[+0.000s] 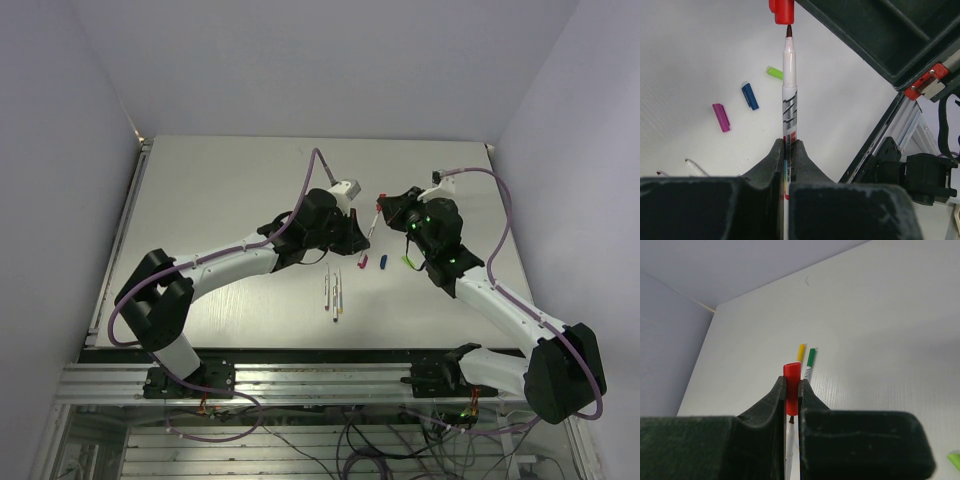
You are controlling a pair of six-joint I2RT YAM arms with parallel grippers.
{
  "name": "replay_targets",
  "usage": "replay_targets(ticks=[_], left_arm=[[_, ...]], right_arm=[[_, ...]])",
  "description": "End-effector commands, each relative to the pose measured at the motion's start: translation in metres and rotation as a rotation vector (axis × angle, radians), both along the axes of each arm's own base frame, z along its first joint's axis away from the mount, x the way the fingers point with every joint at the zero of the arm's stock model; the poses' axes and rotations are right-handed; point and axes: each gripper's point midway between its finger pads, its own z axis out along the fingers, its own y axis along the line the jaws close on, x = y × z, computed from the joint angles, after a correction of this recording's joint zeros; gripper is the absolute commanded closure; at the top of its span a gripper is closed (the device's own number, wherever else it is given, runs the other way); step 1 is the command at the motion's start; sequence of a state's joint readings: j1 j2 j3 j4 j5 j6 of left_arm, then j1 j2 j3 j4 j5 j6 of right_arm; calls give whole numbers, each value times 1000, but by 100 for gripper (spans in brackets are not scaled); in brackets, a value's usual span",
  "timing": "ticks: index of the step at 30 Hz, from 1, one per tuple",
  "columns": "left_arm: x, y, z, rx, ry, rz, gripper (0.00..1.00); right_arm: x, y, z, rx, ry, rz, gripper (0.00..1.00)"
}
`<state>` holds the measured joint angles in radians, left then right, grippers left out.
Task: Insert the pens into the pen caps
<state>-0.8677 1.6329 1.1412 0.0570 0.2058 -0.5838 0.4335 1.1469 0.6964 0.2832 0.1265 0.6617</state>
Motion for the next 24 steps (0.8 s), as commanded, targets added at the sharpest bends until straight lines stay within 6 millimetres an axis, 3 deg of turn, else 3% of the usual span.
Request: replay_targets(ticks=[1,24], left_arm=[[2,-1,13,-35,-32,10,93],[12,-4,15,-63,-42,58,93]], right_arm=[[1,-4,5,2,-22,-17,100],[-6,5,-3,22,7,38,100]])
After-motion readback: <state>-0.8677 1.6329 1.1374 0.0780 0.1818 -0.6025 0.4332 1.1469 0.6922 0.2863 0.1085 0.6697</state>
